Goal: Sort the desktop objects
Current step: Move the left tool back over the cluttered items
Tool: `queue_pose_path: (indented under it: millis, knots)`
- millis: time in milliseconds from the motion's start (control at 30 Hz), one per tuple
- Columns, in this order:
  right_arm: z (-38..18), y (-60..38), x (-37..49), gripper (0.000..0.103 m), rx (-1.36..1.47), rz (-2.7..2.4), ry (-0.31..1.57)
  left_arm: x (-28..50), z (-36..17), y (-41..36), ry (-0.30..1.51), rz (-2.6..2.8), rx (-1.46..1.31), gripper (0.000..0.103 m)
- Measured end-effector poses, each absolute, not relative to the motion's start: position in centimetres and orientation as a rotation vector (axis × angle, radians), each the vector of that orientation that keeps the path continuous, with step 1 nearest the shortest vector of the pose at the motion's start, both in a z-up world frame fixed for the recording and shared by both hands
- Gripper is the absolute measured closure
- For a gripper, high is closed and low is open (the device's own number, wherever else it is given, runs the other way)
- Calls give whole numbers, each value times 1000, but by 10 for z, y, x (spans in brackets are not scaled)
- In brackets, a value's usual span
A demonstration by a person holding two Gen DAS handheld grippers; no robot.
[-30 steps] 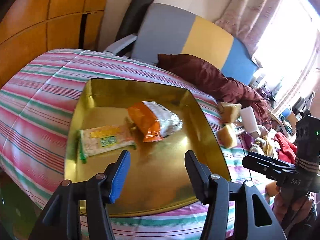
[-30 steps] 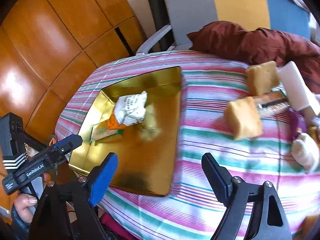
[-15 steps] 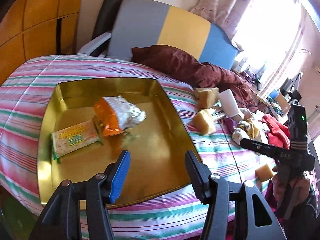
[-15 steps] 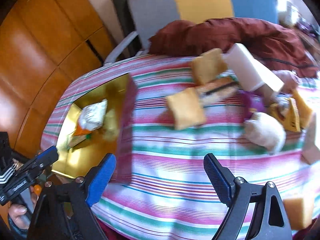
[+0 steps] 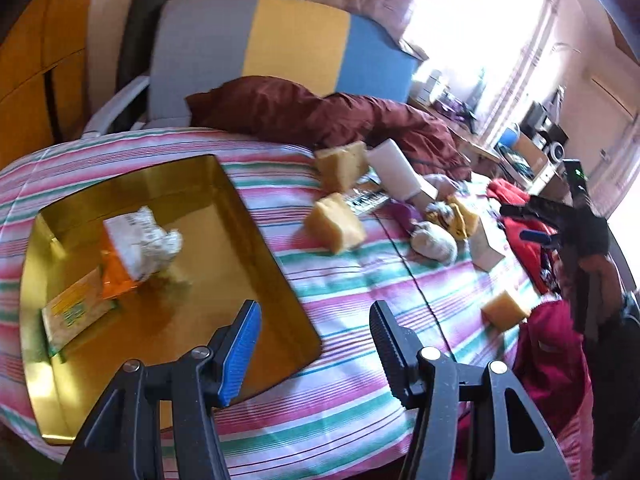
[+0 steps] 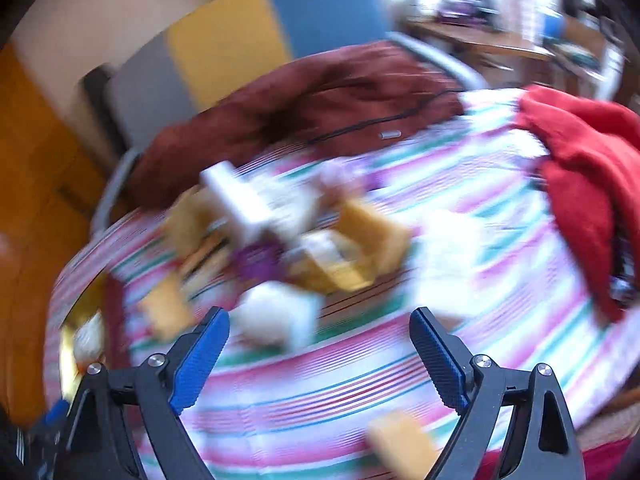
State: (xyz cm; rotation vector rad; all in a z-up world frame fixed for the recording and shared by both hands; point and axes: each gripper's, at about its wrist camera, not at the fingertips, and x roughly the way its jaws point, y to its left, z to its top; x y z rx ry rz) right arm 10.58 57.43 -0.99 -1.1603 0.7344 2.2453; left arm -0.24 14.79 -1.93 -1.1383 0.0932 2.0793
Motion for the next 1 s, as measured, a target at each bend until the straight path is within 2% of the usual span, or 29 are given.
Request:
queue_pose_path:
  millis: [100, 333, 433, 533, 667, 1000]
  knots:
    - [-18, 608, 116, 11, -1135, 2171, 817, 2, -23, 162, 122, 2043, -1148, 46]
    - [-50, 640, 106, 13, -1194, 2064, 825, 9, -28, 190, 191, 1983, -1160, 46]
    - [-61, 641, 97, 19, -1237, 2063, 819, 11, -32, 204, 217, 1961, -1168, 46]
    - [-67, 636, 87, 27, -1300, 2062, 734, 10, -36, 220, 239, 1939, -1174, 46]
    - [-78, 633, 84, 46, -1381, 2030, 680, 9, -40, 247, 257, 1908, -1184, 46]
    - [-61, 635, 95, 51, -1302, 2041, 629, 9, -53, 327, 330, 1824, -1183, 45]
